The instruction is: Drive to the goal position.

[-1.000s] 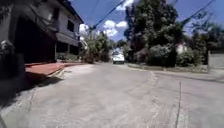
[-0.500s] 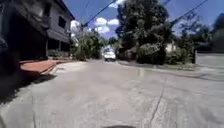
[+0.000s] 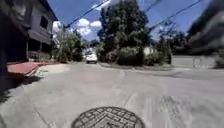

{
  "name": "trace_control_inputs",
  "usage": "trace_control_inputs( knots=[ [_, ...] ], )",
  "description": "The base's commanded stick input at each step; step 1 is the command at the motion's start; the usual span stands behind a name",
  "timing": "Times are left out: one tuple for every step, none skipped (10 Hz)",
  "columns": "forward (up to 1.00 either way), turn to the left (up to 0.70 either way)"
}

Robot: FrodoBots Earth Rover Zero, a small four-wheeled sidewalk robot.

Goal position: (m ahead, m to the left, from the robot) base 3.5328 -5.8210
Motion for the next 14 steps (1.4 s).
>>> trace_control_inputs(
  knots=[
    [-0.98, 0.0],
    [-0.98, 0.0],
    [-0.98, 0.0],
    [-0.98, 0.0],
    [-0.98, 0.0],
    [-0.97, 0.0],
    [-0.92, 0.0],
    [-0.59, 0.0],
    [-0.26, 0.0],
    [-0.02, -0.08],
    [0.24, -0.48],
    [0.59, -0.44],
    [0.95, -0.39],
    [0.97, -0.39]
  ],
)
